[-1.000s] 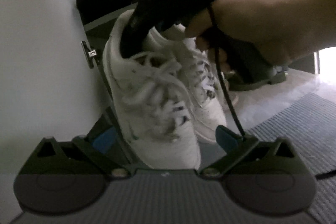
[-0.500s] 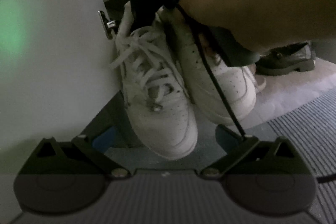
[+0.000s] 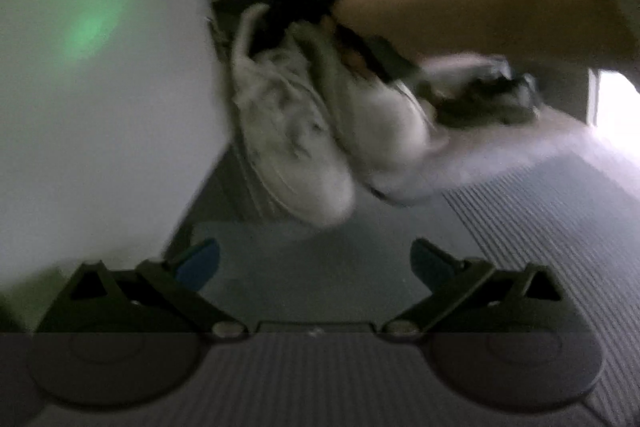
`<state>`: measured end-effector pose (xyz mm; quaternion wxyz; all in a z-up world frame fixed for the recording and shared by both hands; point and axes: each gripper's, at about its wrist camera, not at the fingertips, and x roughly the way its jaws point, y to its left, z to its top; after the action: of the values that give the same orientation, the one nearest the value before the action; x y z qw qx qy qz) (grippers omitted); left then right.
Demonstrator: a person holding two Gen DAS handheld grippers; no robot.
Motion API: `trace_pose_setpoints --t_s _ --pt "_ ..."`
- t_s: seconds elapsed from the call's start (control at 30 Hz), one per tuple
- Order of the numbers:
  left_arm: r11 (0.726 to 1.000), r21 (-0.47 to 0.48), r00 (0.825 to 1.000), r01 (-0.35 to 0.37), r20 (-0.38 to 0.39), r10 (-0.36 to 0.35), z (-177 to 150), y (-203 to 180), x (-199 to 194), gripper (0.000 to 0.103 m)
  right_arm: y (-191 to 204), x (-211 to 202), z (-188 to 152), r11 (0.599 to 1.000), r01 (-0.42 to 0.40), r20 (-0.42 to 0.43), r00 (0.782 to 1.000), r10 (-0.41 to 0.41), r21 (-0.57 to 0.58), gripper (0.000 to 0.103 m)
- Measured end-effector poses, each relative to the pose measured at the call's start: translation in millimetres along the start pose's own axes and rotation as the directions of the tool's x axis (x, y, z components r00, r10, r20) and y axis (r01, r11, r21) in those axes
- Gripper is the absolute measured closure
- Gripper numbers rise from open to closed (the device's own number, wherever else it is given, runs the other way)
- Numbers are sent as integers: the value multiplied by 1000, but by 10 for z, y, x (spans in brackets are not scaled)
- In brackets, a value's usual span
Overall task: Organize scattered shoes
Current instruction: 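Push the held sneakers under the shelf into the lower compartment, right gripper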
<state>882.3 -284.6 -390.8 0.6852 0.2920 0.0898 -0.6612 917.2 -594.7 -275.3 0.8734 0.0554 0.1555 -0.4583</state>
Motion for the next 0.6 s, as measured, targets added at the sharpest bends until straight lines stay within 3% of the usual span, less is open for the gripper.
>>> trace_pose_setpoints --t_s 0.1,0.23,0.3,0.33,0.47,0.6 --pt "1000 -4 1000 30 6 -30 -64 -109 168 0 -17 86 104 1000 -5 -37 999 6 28 67" --pt "999 -26 996 -43 -78 41 33 -320 909 0 -14 139 164 999 -12 -57 998 14 34 67" --pt "995 -72 990 -68 -125 59 114 -360 1177 0 10 167 197 999 -17 -64 998 19 33 67" --pt "987 -140 986 -83 -155 61 198 -346 1393 0 11 170 199 999 -17 -64 998 19 33 67" --pt "957 -250 981 -146 -161 107 291 -250 1815 0 47 224 249 999 -14 -67 998 16 35 67" --pt "937 -307 982 -166 -133 131 302 -159 1985 1 80 267 284 999 -10 -66 998 13 38 67"
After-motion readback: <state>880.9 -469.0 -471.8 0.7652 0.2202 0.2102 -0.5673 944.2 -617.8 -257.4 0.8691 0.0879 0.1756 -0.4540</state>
